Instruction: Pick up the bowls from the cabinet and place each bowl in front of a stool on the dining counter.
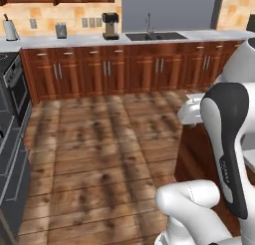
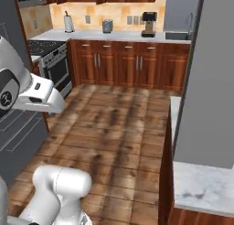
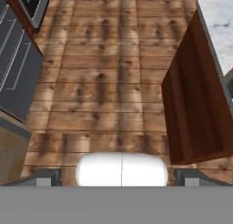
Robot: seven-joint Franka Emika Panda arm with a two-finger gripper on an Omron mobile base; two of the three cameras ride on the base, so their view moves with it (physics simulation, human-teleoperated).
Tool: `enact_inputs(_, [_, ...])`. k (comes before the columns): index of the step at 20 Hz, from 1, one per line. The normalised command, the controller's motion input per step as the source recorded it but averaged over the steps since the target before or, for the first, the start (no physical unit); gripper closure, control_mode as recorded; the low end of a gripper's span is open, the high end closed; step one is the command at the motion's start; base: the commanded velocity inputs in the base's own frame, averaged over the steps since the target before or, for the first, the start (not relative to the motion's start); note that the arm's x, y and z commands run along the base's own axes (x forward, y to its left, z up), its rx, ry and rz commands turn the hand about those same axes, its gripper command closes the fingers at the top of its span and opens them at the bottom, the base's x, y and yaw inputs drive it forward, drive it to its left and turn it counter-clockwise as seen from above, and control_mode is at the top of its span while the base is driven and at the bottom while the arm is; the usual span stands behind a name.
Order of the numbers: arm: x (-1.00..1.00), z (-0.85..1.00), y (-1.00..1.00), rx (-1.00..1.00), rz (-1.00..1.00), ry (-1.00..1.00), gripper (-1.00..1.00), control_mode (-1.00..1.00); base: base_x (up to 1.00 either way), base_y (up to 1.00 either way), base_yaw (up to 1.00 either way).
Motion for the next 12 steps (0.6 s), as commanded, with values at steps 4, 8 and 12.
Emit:
enact_inputs(4, [0.00, 0.00, 0.00, 0.00, 0.00, 0.00, -1.00, 1.00, 1.00, 0.71, -0.01])
enact_inputs(8, [0.00, 0.00, 0.00, 0.00, 0.00, 0.00, -1.00, 1.00, 1.00, 0.57, 0.00])
enact_inputs(12, [0.00, 0.00, 0.00, 0.00, 0.00, 0.00, -1.00, 1.00, 1.00, 0.52, 0.00])
